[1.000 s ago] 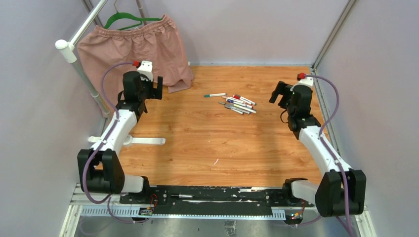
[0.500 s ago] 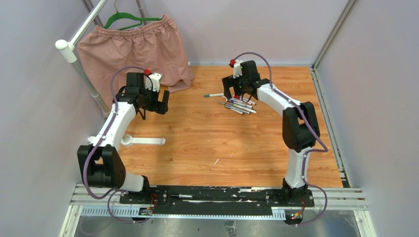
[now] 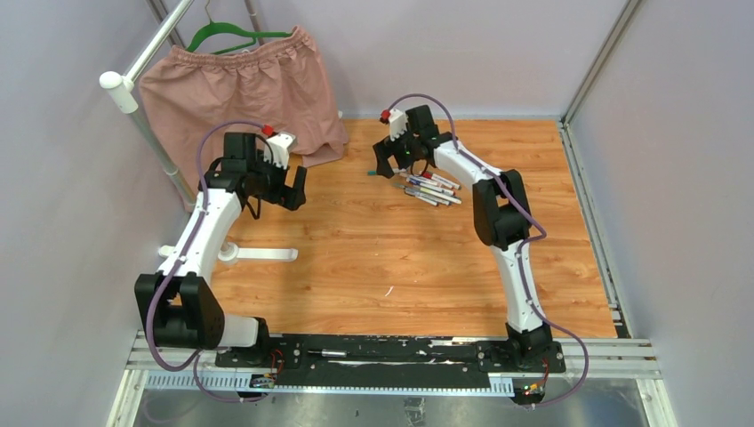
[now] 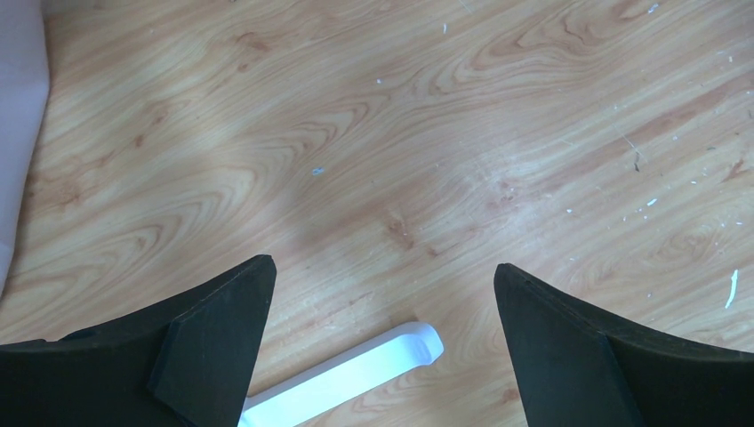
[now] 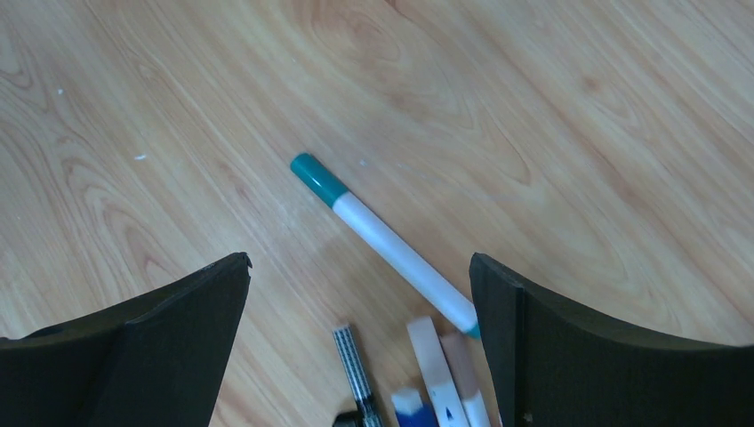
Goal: Open the pen caps
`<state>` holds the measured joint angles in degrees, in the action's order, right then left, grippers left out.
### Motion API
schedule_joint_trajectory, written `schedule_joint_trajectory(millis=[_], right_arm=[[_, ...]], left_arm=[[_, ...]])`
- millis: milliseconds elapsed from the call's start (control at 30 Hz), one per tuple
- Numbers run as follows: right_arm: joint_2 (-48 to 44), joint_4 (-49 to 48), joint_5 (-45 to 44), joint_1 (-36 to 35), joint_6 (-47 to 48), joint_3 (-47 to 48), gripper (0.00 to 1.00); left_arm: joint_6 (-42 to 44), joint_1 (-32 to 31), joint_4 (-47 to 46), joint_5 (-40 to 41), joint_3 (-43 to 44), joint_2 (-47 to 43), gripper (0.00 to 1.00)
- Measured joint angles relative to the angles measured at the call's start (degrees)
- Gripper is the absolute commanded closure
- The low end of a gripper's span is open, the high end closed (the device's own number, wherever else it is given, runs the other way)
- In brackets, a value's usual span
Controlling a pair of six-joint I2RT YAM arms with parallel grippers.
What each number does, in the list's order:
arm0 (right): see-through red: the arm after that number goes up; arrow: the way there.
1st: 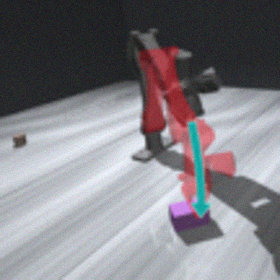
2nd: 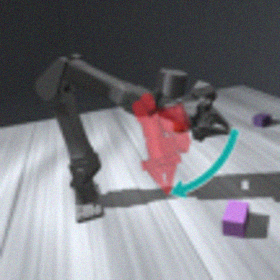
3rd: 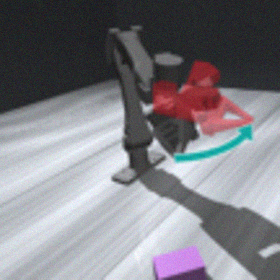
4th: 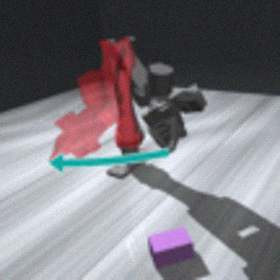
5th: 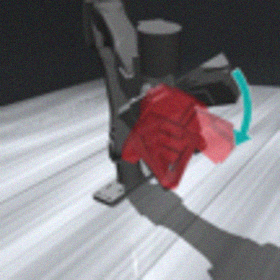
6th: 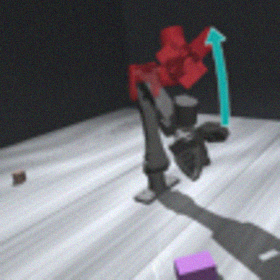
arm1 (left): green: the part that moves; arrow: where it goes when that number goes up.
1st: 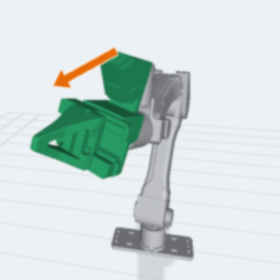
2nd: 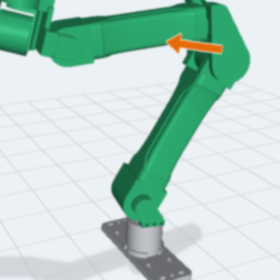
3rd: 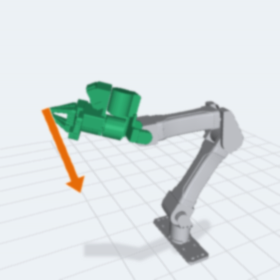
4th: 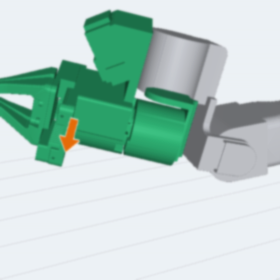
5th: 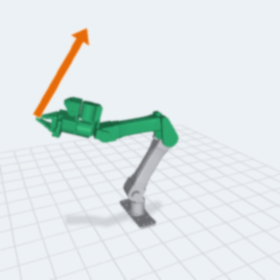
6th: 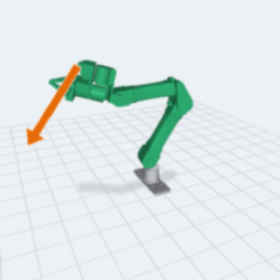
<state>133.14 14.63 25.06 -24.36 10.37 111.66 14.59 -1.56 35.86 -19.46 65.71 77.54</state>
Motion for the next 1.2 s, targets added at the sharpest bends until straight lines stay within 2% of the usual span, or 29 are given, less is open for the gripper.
schedule_joint_trajectory(millis=[267, 533, 600, 833, 933, 1000, 1100, 1200], right_arm=[[5.9, 1.7, 2.7, -1.2, 0.0, 6.1, 0.01], [7.1, 3.4, 3.5, -1.4, 0.4, 6.1, 0.04], [7.1, 3.4, 3.5, -1.4, 0.4, 6.1, 0.09], [7.1, 3.3, 3.2, -1.6, 0.2, 5.7, 0.37], [7.1, 2.9, 1.9, -2.1, 0.6, 5.4, 0.44], [7.1, 2.5, 0.9, -2.5, 1.0, 5.2, 0.43], [7.1, 2.0, -0.4, -3.0, 1.3, 5.0, 0.35], [6.9, 1.4, -2.0, -3.3, 1.6, 4.7, 0.37]], left_arm=[[0.5, 0.0, 0.8, -1.2, -0.2, -1.1, 0.0], [1.1, 0.0, 1.9, -1.6, -0.6, -5.2, 0.0], [1.1, 0.0, 2.2, -1.6, -0.6, -6.0, 0.0], [1.1, 0.0, 3.0, -1.6, -0.6, -8.1, 0.0], [1.0, 0.0, 3.1, -1.6, -0.6, -8.1, 0.0], [1.0, 0.0, 3.2, -1.6, -0.6, -8.1, 0.0], [0.8, 0.0, 3.3, -1.7, -0.6, -8.1, 0.0], [0.7, 0.0, 3.3, -2.0, -0.6, -8.1, 0.0]])
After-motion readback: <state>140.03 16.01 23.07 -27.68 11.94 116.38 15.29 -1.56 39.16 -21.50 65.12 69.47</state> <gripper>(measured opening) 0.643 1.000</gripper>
